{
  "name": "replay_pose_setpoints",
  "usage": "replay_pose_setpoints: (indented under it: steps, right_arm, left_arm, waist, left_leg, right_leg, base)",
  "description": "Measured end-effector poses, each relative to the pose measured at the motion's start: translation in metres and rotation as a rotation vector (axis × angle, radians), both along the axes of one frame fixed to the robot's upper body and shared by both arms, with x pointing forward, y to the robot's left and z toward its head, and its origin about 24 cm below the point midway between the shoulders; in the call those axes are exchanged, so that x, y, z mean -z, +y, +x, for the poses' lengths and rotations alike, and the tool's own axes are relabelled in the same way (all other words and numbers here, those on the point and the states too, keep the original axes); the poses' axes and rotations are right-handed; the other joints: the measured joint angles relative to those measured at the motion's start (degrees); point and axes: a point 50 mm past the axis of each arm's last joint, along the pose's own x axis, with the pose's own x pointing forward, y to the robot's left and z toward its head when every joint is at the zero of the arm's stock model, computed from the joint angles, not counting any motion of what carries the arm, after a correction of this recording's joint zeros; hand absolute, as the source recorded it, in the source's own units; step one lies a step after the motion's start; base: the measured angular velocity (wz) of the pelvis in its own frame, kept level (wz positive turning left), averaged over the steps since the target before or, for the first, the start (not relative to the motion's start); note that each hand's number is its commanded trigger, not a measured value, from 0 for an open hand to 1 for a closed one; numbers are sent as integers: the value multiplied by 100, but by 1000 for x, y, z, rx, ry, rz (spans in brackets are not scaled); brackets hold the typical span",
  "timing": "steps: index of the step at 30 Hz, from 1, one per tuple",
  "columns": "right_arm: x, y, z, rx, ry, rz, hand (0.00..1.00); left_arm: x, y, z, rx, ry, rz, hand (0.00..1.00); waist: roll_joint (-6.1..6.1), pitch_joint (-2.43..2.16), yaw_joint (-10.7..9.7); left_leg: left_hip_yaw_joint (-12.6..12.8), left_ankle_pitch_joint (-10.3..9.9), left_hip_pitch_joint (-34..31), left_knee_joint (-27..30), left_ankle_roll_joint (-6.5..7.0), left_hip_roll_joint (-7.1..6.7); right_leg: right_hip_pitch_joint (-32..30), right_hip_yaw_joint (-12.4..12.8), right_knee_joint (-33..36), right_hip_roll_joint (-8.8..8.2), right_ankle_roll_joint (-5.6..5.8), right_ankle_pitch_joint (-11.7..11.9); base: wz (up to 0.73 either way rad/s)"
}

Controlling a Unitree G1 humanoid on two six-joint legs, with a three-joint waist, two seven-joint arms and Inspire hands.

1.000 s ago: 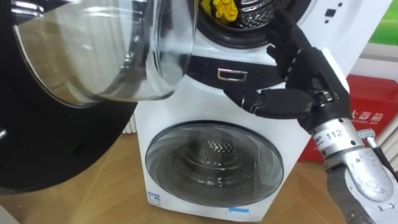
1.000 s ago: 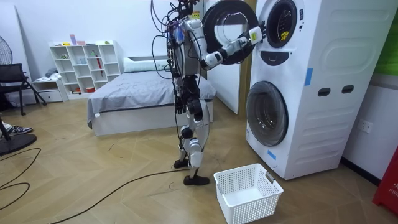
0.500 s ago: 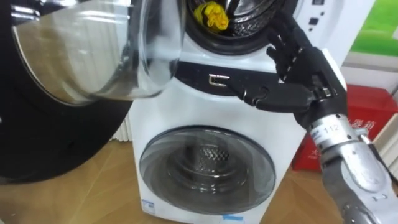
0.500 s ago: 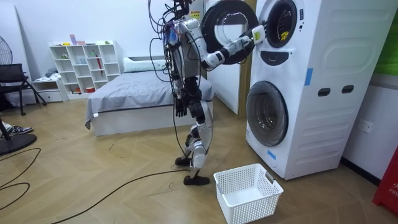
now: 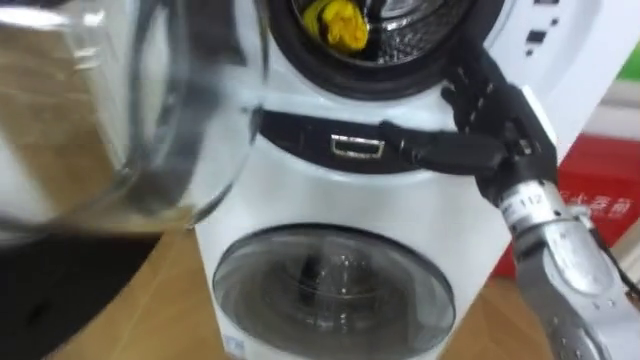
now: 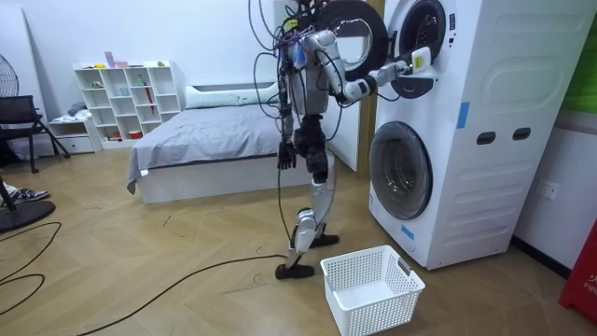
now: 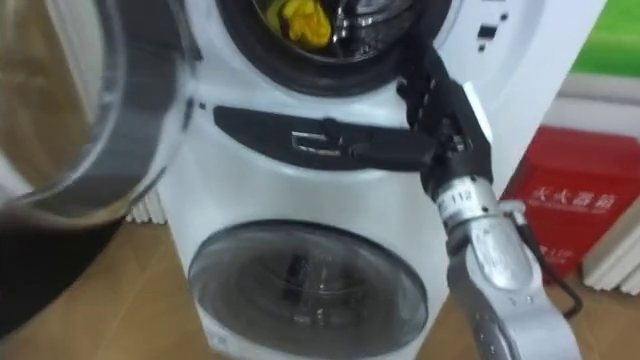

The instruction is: Pick clothes from washing machine

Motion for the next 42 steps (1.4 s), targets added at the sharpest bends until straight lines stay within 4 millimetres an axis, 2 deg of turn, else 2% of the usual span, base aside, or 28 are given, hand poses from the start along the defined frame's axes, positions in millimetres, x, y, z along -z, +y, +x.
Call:
replay_pose_setpoints:
  steps: [1, 2, 3, 4, 5, 6, 7, 8, 9, 10, 11, 12, 13, 14, 15, 18, 20, 23, 25, 28, 34, 37, 38, 39, 42]
  right_arm:
    - [-1, -2, 0, 5, -5, -7, 0]
    - [-3, -6, 0, 22, -11, -12, 0]
    - [-3, -8, -1, 41, -18, -13, 0]
    - [-3, -9, -1, 53, -22, -13, 0]
    - [-4, -12, -2, 80, -34, -19, 0]
    - [-4, -14, -2, 101, -40, -25, 0]
    - [-3, -16, -3, 110, -35, -24, 0]
    - [2, -18, -5, 119, -17, -20, 0]
    - [4, -19, -6, 115, -7, -24, 0]
    - [4, -18, -6, 110, -3, -26, 0]
    - [5, -18, -6, 103, 5, -27, 0]
    - [5, -18, -6, 100, 13, -31, 0]
    - [5, -17, -6, 98, 20, -32, 0]
    - [8, -17, -6, 90, 42, -24, 0]
    - [8, -17, -6, 72, 49, -16, 0]
    - [4, -15, -7, 8, 39, -11, 0]
    - [1, -13, -8, -25, 32, 1, 0]
    - [-7, -8, -12, -66, 13, -25, 0]
    - [-10, -5, -13, -94, 10, -40, 0]
    - [-12, -4, -14, -105, 8, -113, 0]
    - [-24, 5, -22, -166, -28, -247, 0]
    - [-42, 22, -35, -285, -126, -309, 0]
    - [-49, 30, -39, -341, -165, -326, 0]
    - [-53, 38, -44, -398, -195, -344, 0]
    - [-52, 53, -52, -527, -213, -379, 0]
  left_arm:
    - [0, 1, 5, 1, -10, 1, 0]
    - [0, 2, 16, 3, -36, 5, 0]
    - [0, 4, 24, 3, -56, 8, 0]
    - [-1, 4, 33, 7, -75, 8, 0]
    - [-2, 5, 43, 11, -102, 10, 0]
    - [-3, 6, 53, 24, -127, 14, 0]
    - [-4, 7, 57, 33, -142, 17, 0]
    - [-5, 9, 62, 58, -158, 26, 0]
    - [-7, 13, 68, 72, -174, 37, 0]
    - [-8, 14, 71, 80, -180, 42, 0]
    - [-9, 15, 73, 94, -181, 45, 0]
    - [-9, 14, 72, 108, -175, 46, 0]
    - [-8, 14, 69, 113, -165, 45, 0]
    - [-6, 13, 58, 109, -136, 43, 0]
    - [-6, 13, 47, 103, -111, 42, 0]
    - [-5, 13, 22, 84, -42, 36, 0]
    - [-5, 12, 9, 74, -4, 33, 0]
    - [-5, 11, 4, 44, 6, 29, 0]
    - [-4, 10, 0, 27, 9, 25, 0]
    - [-4, 11, 0, 15, 4, 26, 0]
    - [-3, 8, 8, 10, -17, 23, 0]
    - [-3, 8, 14, 17, -31, 23, 0]
    - [-3, 9, 14, 22, -29, 25, 0]
    - [-4, 10, 16, 27, -33, 29, 0]
    - [-4, 12, 17, 32, -34, 30, 0]
  waist:
    - [-50, 24, 1]
    - [-39, 20, -19]
    - [-81, 42, -56]
    - [-85, 44, -82]
    - [-77, 38, -125]
    - [-55, 40, -146]
    - [-32, 39, -178]
    - [71, 51, -256]
    - [99, 45, -311]
    - [103, 49, -336]
    - [116, 54, -379]
    - [118, 57, -397]
    - [124, 59, -402]
    - [150, 32, -441]
    - [189, 13, -441]
    - [253, -13, -421]
    - [253, -14, -396]
    - [249, -20, -283]
    - [220, -41, -270]
    - [110, -98, -295]
    - [31, -82, -295]
    - [-9, -77, -268]
    - [-13, -55, -267]
    - [-64, -53, -260]
    - [-158, -83, -215]
  left_leg:
    - [45, -24, 97, -29, 36, -41]
    - [160, -60, 202, -67, 93, -117]
    - [286, -117, 282, -92, 166, -187]
    - [350, -160, 321, -87, 220, -219]
    - [404, -254, 393, -95, 265, -215]
    - [376, -332, 531, -161, 299, -223]
    - [286, -360, 605, -196, 310, -225]
    - [144, -389, 746, -305, 315, -169]
    - [125, -392, 805, -417, 318, -89]
    - [125, -385, 826, -471, 312, -63]
    - [121, -371, 866, -523, 309, -24]
    - [118, -370, 903, -522, 308, -21]
    - [115, -375, 938, -518, 307, -27]
    - [61, -392, 1038, -523, 290, -48]
    - [32, -415, 1073, -518, 260, -37]
    - [-15, -389, 1049, -582, 178, 51]
    - [-40, -361, 1051, -624, 118, 68]
    - [-68, -315, 1050, -666, 41, 105]
    - [-89, -275, 1053, -738, 0, 116]
    - [-148, -224, 1056, -808, -61, 121]
    - [-178, -194, 1081, -862, -125, 203]
    - [-185, -191, 1164, -942, -153, 215]
    - [-220, -200, 1187, -942, -168, 214]
    - [-253, -206, 1220, -958, -177, 214]
    - [-344, -286, 1270, -940, -215, 214]
  right_leg:
    - [-58, 2, 166, -70, 58, -32]
    - [-180, -46, 584, -189, 135, -67]
    - [-306, -102, 999, -318, 183, -71]
    - [-361, -122, 1181, -356, 215, -53]
    - [-506, -177, 1551, -424, 331, 20]
    - [-631, -164, 1899, -411, 442, 154]
    - [-720, -172, 2057, -389, 444, 284]
    - [-848, -117, 2218, -291, 372, 368]
    - [-1061, -7, 2033, -95, 248, 106]
    - [-1196, 11, 1874, -29, 193, 41]
    - [-1429, -1, 1429, 71, 160, 25]
    - [-1536, 33, 786, 156, 102, 140]
    - [-1588, 51, 540, 189, 56, 355]
    - [-1509, 78, 311, 213, 67, 781]
    - [-1418, 26, 128, 241, -102, 956]
    - [-1272, -96, -213, 319, -199, 1150]
    - [-1286, -164, -248, 323, -221, 1192]
    - [-1327, -176, -282, 368, -278, 1217]
    - [-1290, -208, -304, 378, -314, 1218]
    - [-1283, -278, -308, 401, -397, 1203]
    - [-1205, -321, -459, 499, -508, 1231]
    - [-1123, -352, -510, 515, -560, 1206]
    - [-1079, -389, -535, 518, -580, 1191]
    - [-1037, -397, -573, 533, -591, 1186]
    - [-866, -397, -742, 584, -610, 1194]
  base:
    - [-13]
    - [-18]
    - [-16]
    - [-9]
    - [-15]
    - [-13]
    - [-10]
    - [-7]
    - [-9]
    - [-10]
    - [0]
    - [3]
    - [18]
    - [19]
    - [19]
    - [4]
    - [7]
    - [3]
    - [4]
    - [9]
    - [2]
    - [7]
    - [16]
    - [17]
    - [15]
